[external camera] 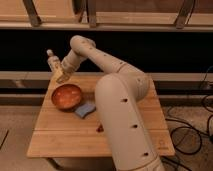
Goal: Place the bottle in the ceramic bowl
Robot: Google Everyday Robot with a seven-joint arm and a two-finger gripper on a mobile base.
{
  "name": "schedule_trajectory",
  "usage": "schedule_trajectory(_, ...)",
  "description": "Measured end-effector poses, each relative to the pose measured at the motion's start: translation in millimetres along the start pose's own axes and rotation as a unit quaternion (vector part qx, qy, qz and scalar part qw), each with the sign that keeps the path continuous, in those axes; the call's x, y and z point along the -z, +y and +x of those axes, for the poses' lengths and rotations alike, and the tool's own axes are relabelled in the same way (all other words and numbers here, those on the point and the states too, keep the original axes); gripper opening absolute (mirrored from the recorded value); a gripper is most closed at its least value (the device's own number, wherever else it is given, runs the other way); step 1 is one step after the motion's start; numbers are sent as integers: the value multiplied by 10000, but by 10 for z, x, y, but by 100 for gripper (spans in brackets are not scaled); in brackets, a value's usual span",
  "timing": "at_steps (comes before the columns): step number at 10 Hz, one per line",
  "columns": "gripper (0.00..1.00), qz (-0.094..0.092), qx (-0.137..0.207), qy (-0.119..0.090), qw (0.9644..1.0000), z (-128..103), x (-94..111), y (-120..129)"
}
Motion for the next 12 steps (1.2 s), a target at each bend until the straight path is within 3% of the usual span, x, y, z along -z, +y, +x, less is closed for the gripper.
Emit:
schedule_trajectory(2, 12, -209, -175, 108, 9996, 59, -196, -77)
schedule_trajectory(4, 12, -379, -307, 608, 9970, 269, -465, -94)
schedule_trajectory(6, 12, -279, -455, 1298, 9901, 602, -571, -224)
schedule_trajectory(7, 12, -150, -509, 1736, 9834, 776, -569, -303)
schedule_trajectory(9, 12, 3, -500, 2276, 9725, 913, -547, -332)
schedule_trajectory(10, 13, 44, -495, 2483, 9674, 962, -534, -335)
schedule_trajectory(12, 27, 68, -499, 2561, 9653, 983, -517, -346)
